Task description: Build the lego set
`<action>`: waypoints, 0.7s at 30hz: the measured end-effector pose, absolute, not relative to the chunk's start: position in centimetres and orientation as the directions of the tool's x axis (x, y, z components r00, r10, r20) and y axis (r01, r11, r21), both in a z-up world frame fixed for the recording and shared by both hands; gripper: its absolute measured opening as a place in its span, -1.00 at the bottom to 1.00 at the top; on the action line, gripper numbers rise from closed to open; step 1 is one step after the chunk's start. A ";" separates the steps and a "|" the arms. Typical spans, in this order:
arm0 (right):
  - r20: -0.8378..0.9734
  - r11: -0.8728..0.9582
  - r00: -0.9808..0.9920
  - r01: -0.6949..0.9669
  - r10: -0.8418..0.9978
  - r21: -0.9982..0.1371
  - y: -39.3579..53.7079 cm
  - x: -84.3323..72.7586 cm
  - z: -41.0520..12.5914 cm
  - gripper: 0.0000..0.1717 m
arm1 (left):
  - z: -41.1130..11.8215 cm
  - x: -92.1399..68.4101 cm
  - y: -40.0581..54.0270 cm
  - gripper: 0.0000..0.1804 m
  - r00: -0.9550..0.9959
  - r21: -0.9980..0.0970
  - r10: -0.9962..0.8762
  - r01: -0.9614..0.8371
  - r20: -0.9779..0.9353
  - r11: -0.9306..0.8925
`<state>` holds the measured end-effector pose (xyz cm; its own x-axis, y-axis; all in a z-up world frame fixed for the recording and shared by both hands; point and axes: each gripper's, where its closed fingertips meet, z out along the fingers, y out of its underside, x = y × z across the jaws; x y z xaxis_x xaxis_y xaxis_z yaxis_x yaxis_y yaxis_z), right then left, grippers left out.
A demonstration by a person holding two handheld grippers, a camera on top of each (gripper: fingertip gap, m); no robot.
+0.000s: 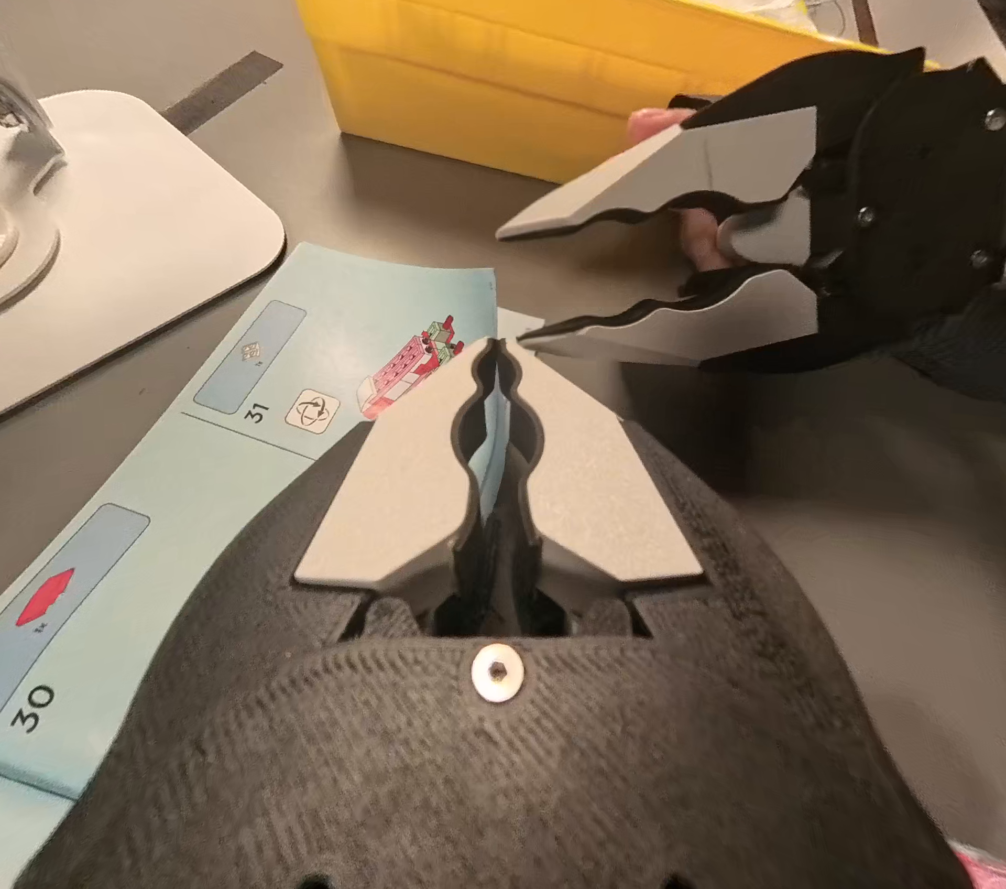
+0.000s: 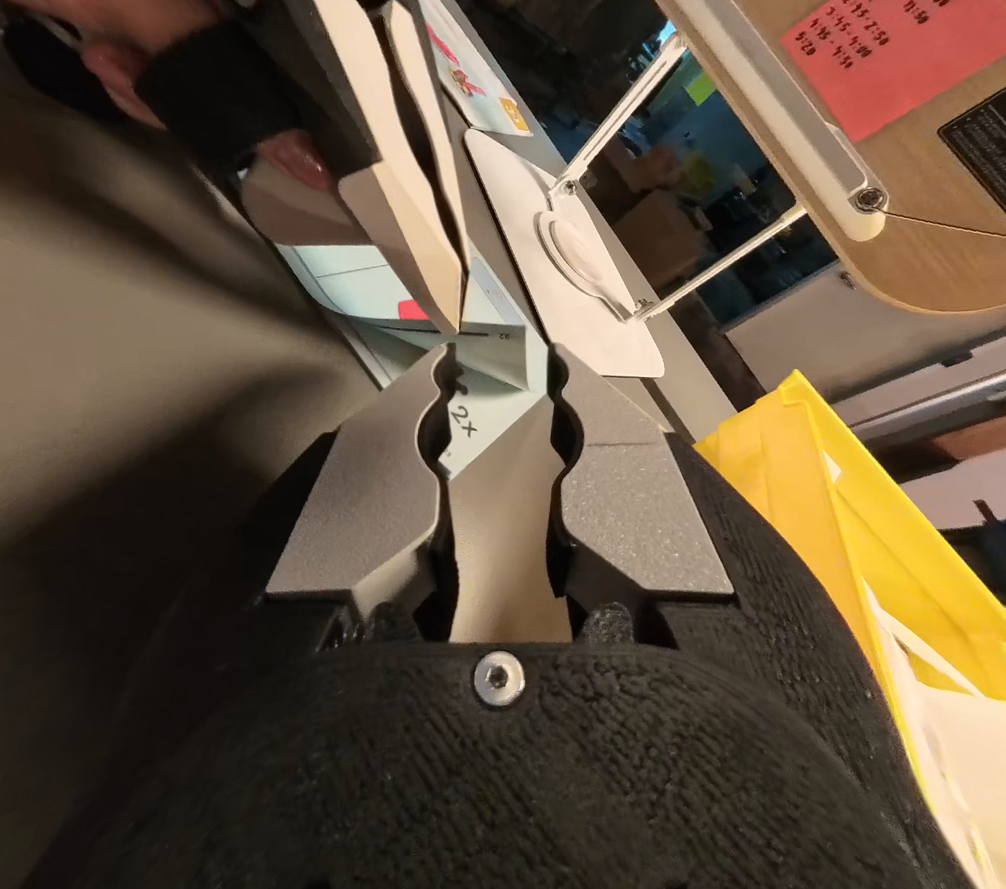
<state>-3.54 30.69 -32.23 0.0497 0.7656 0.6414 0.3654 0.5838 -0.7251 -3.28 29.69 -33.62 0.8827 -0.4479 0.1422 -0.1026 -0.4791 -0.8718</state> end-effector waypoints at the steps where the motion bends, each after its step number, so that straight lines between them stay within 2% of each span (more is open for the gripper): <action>1: 0.639 0.583 0.044 0.365 0.768 -0.726 30.6 -3.6 -32.3 -0.62 | -33.7 -3.2 29.7 -1.00 0.881 -0.871 -0.453 -0.113 0.134 -0.478; 13: 0.657 0.606 0.006 0.382 0.753 -0.698 30.3 -3.6 -33.0 -0.82 | -33.9 -3.1 29.6 -1.00 0.880 -0.869 -0.462 -0.139 0.113 -0.476; 21: 0.665 0.606 0.018 0.396 0.746 -0.690 30.6 -3.5 -33.0 -0.89 | -34.2 -2.9 29.5 -1.00 0.876 -0.863 -0.472 -0.162 0.097 -0.479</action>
<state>-3.49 30.65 -33.01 0.0181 0.7463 0.6653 0.3956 0.6058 -0.6903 -2.92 29.46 -34.17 0.8764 -0.4717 0.0974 -0.1618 -0.4787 -0.8629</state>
